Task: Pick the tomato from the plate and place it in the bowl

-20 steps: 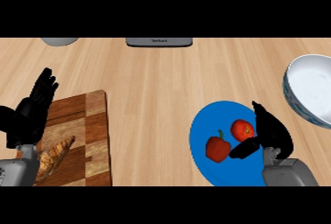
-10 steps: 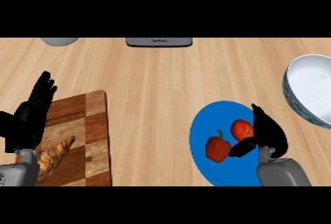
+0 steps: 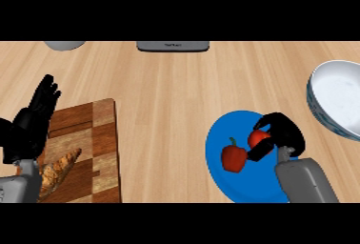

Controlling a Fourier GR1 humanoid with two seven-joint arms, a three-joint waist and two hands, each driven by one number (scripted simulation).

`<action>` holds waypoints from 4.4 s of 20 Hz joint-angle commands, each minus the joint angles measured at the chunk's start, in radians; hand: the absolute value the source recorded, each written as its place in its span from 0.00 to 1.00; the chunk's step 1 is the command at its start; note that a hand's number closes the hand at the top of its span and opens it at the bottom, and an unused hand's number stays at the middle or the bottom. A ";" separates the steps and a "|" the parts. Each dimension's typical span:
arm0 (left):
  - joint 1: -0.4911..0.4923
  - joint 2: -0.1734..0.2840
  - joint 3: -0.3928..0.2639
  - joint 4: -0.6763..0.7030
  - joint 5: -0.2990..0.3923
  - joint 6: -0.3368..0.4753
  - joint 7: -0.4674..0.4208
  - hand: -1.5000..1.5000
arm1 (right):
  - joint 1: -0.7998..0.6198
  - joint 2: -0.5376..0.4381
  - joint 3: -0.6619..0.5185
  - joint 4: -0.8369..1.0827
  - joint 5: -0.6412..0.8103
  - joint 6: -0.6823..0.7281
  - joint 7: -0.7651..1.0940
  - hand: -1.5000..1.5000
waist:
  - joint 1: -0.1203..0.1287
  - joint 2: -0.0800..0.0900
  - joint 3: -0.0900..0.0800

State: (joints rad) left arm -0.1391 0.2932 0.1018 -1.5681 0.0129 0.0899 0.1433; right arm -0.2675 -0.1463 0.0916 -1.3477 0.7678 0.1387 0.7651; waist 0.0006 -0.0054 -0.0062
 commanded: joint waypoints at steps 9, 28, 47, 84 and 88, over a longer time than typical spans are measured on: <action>-0.003 -0.016 0.007 0.036 -0.027 -0.004 -0.015 0.50 | 0.063 -0.188 0.287 -0.095 0.024 0.237 -0.520 1.00 | 0.005 -0.005 0.005; 0.023 0.002 0.055 0.029 -0.007 -0.020 -0.026 0.50 | 0.309 -0.568 -0.306 -0.704 -0.401 0.085 -0.920 1.00 | -0.043 -0.003 0.005; -0.017 -0.018 0.053 0.078 -0.010 -0.075 -0.059 0.50 | -0.113 -0.655 -0.395 0.030 -0.466 0.221 -1.084 1.00 | 0.020 0.012 0.006; -0.045 -0.066 0.013 0.012 -0.052 -0.041 0.000 0.50 | -0.552 -0.890 -0.629 1.215 -0.548 0.646 -1.352 0.00 | 0.039 0.029 0.015; -0.055 -0.056 0.028 0.024 -0.034 -0.056 -0.006 0.50 | -0.481 -0.906 -0.634 1.209 -0.558 0.685 -1.375 0.00 | 0.035 0.035 0.019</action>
State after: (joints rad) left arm -0.1836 0.2391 0.1315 -1.5426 -0.0226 0.0334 0.1267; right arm -0.7938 -1.0041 -0.5247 -0.1587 0.2292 0.6519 -0.5246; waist 0.0407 0.0271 0.0096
